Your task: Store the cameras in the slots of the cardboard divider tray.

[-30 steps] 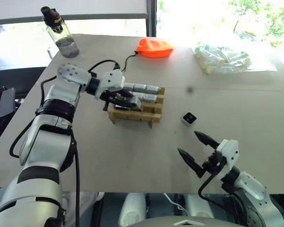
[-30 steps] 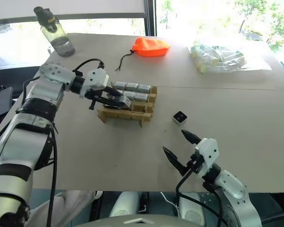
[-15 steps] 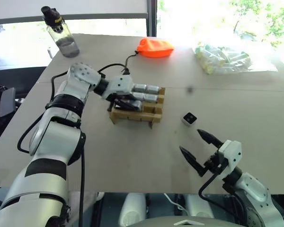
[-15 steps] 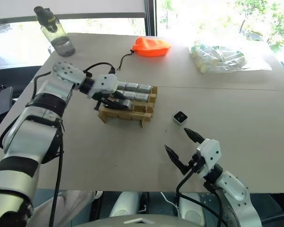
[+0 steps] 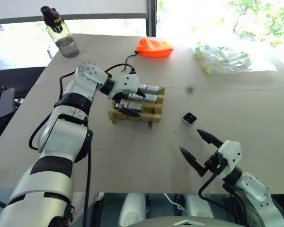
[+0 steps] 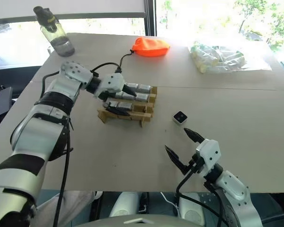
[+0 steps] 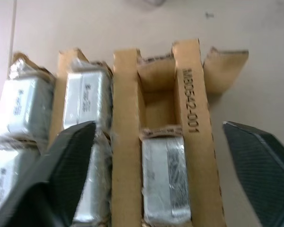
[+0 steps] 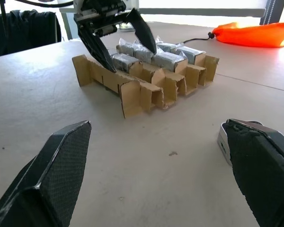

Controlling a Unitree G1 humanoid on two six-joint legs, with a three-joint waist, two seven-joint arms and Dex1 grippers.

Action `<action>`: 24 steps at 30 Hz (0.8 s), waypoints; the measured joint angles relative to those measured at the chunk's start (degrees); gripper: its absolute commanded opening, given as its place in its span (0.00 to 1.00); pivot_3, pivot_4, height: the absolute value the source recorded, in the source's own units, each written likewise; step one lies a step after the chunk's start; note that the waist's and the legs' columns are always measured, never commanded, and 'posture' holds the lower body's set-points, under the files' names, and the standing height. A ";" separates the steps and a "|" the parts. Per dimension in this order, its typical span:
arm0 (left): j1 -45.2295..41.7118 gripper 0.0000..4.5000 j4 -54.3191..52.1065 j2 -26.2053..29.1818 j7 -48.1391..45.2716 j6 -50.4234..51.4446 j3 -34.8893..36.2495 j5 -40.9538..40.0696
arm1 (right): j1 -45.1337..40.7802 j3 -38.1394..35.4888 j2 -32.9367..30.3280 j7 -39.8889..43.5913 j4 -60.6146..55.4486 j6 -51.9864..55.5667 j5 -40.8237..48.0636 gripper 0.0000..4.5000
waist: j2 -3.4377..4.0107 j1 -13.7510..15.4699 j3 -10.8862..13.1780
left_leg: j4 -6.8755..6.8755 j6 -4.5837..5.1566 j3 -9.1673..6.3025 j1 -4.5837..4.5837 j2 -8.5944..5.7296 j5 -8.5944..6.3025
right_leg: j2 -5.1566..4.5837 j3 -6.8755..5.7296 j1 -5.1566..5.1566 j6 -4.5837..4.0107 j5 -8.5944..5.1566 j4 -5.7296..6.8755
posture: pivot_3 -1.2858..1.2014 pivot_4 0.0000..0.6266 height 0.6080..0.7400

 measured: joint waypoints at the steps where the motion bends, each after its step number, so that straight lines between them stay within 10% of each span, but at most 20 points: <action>1: 1.22 0.98 -2.25 0.79 -0.01 0.74 -0.03 -1.55 | 0.07 -0.08 -0.32 -0.16 0.01 0.17 -0.07 1.00 | 0.00 -0.12 0.00 | 0.00 0.00 0.00 0.01 0.01 0.00 | 0.00 0.01 0.00 0.00 0.00 0.00 | 0.52 0.24 0.89; 10: 22.65 0.98 -41.70 13.81 0.58 24.76 7.56 -25.71 | -7.73 -2.30 -5.41 -1.01 5.16 9.57 -1.05 1.00 | 0.02 -1.12 -0.01 | 0.02 0.00 0.08 0.11 0.24 0.00 | -0.08 0.18 0.02 -0.01 0.01 0.08 | 0.52 0.24 0.89; 24: 56.92 0.98 -81.76 19.48 25.29 49.84 31.90 -37.42 | -29.47 -2.57 -5.73 1.09 23.04 19.52 -1.13 1.00 | 0.04 -0.58 -0.02 | 0.02 -0.03 0.10 0.20 0.30 0.01 | -0.04 0.17 0.04 -0.02 0.00 0.20 | 0.52 0.24 0.89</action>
